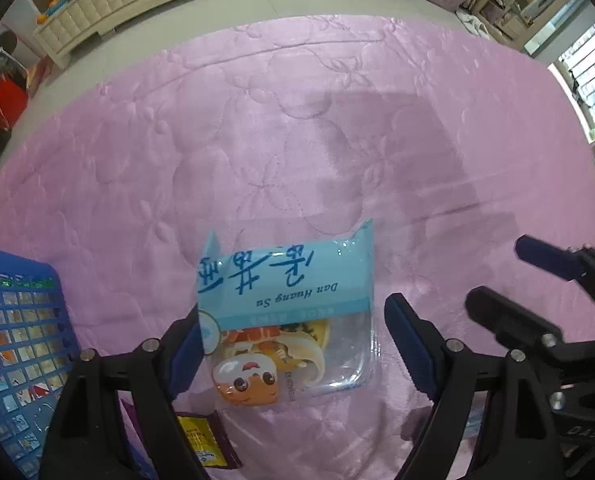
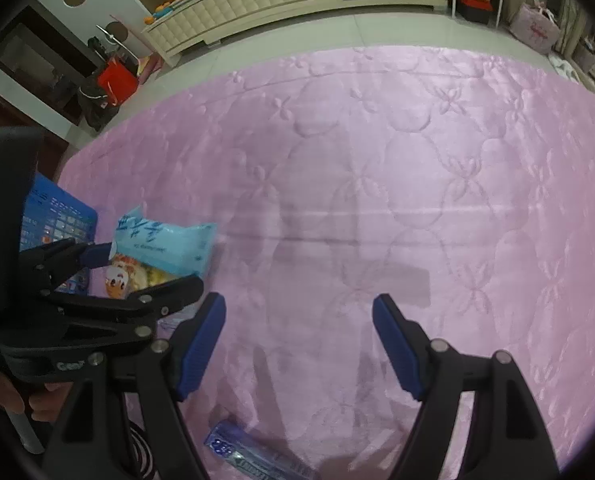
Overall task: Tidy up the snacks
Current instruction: 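Grasp the clear cookie pack with blue label with the left tool, then carry the cookie pack over the basket with the left tool while the right tool reaches the purple chip bag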
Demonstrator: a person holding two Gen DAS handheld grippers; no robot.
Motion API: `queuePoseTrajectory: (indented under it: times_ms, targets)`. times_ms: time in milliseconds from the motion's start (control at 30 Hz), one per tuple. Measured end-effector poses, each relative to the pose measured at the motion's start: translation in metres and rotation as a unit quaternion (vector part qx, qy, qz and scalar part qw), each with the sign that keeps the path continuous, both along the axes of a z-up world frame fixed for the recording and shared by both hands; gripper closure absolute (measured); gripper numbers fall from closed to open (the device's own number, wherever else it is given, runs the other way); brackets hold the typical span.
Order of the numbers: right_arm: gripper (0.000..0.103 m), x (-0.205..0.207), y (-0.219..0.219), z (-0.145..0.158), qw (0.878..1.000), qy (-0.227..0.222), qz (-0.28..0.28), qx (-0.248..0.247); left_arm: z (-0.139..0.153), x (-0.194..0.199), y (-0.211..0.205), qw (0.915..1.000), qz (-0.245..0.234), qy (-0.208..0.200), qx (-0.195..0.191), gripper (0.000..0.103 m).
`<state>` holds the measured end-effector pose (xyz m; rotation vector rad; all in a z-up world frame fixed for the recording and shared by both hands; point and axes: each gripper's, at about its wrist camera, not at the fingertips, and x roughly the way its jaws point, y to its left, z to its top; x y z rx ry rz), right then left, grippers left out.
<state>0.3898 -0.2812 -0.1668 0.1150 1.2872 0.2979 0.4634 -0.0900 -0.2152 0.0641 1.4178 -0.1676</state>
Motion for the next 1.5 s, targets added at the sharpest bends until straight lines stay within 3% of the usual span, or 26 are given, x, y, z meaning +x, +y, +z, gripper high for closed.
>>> queuePoseTrajectory:
  times_ms: [100,167,233,333,467,833,1000,1167,1300,1500]
  targets:
    - [0.023,-0.001,-0.006,-0.003,1.0,0.005,-0.01,0.003,0.0,-0.004,-0.007,0.9999,-0.003,-0.014,0.003,0.021]
    - [0.023,-0.004,-0.009,-0.004,1.0,0.008,-0.012,-0.002,0.005,-0.005,-0.007,0.9995,-0.006,-0.028,0.014,0.037]
    - [0.023,-0.007,-0.012,-0.003,1.0,0.011,-0.016,-0.005,0.009,-0.014,-0.004,0.9995,-0.005,-0.027,0.012,0.04]
    - [0.023,-0.017,-0.014,0.005,1.0,0.011,-0.02,-0.001,0.008,-0.024,-0.001,0.9995,0.0,-0.023,0.021,0.04]
    - [0.023,-0.032,-0.007,0.022,1.0,0.0,-0.008,-0.013,0.023,-0.045,0.014,0.9993,0.023,-0.029,-0.003,0.04]
    - [0.023,-0.072,0.024,0.078,0.999,-0.036,0.013,-0.012,0.099,-0.107,0.044,0.9934,0.026,-0.105,-0.038,0.04]
    - [0.023,-0.08,0.053,0.096,0.998,-0.053,0.039,-0.023,0.125,-0.131,0.06,0.989,0.029,-0.141,-0.033,0.04]
    - [0.023,-0.084,0.078,0.09,0.996,-0.052,0.067,-0.033,0.148,-0.155,0.088,0.984,0.04,-0.17,-0.032,0.04]
    - [0.023,-0.084,0.105,0.073,0.993,-0.042,0.1,-0.04,0.157,-0.172,0.12,0.976,0.068,-0.207,0.0,0.04]
    - [0.023,-0.085,0.153,0.042,0.982,-0.043,0.174,-0.064,0.154,-0.177,0.167,0.9732,0.105,-0.204,0.018,0.04]
